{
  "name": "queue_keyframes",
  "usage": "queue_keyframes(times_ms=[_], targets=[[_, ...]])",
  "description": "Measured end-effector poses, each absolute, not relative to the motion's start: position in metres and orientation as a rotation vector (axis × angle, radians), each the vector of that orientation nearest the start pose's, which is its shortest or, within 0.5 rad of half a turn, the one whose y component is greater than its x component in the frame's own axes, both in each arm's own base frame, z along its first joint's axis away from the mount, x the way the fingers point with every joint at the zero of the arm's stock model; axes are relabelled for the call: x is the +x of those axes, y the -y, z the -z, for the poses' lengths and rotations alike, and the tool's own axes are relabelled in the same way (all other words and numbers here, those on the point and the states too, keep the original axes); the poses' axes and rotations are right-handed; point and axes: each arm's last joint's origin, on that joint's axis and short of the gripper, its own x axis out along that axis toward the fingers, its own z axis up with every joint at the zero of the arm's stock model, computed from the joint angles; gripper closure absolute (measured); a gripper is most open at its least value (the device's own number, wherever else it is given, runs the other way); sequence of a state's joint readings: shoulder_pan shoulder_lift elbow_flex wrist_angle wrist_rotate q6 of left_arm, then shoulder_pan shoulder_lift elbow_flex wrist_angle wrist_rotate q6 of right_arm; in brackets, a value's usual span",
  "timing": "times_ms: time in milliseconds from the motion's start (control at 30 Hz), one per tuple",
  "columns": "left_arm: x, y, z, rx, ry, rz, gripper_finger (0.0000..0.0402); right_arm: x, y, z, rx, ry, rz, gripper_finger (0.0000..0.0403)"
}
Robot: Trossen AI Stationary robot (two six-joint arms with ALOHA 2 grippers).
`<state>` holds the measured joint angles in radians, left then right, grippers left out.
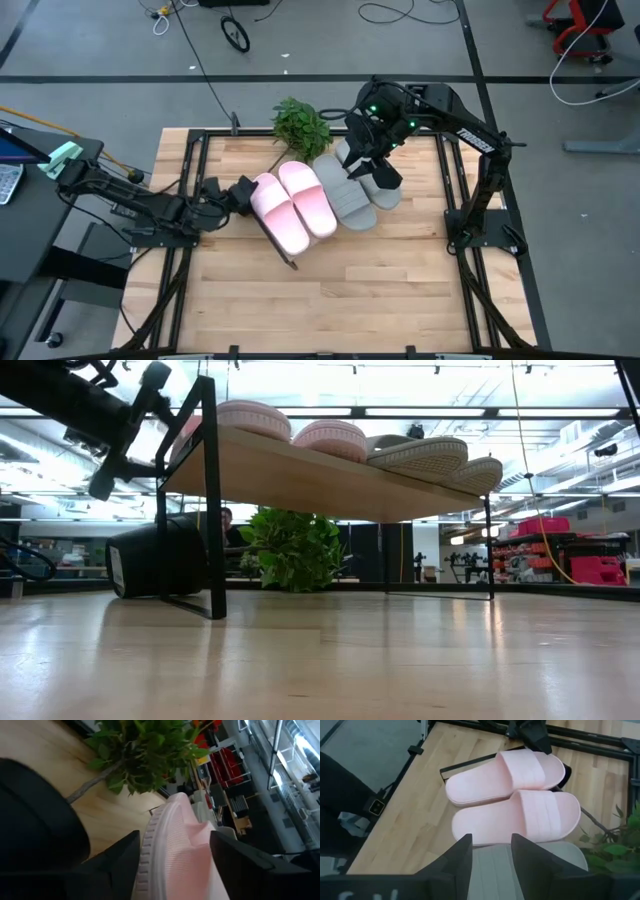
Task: Pick and place slides into the shelf
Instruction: Put the pink slides on the shelf, then return to Home Position
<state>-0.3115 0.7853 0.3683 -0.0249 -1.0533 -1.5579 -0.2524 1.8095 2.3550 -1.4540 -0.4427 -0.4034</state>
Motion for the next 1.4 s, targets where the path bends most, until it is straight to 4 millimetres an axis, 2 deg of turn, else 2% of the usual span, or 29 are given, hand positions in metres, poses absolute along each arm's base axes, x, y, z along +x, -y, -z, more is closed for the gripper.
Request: queue_keyframes(times_ms=[200,700,933,1133,1300,1400], targets=[[0.154,0.023,-0.213,-1.142,0.254,-0.801,0.0127,0.311,0.068,-0.464,-0.067,-0.800,-0.342,0.0261],[0.149,0.021,-0.210,-0.945,0.144,-0.833,0.0129,0.311,0.068,-0.464,-0.057,-0.802,-0.338,0.0261],[0.128,0.014,-0.221,-0.855,0.169,-0.858,0.0130,0.311,0.067,-0.464,-0.051,-0.804,-0.336,0.0261],[0.112,0.010,-0.243,-0.767,0.181,-0.704,0.0146,0.310,0.067,-0.463,-0.021,-0.823,-0.328,0.0261],[0.112,0.013,-0.269,-0.589,0.235,-0.485,0.0179,0.308,0.067,-0.461,0.018,-0.860,-0.316,0.0261],[0.112,0.016,-0.278,-0.486,0.261,-0.381,0.0208,0.306,0.068,-0.460,0.034,-0.905,-0.250,0.0269]])
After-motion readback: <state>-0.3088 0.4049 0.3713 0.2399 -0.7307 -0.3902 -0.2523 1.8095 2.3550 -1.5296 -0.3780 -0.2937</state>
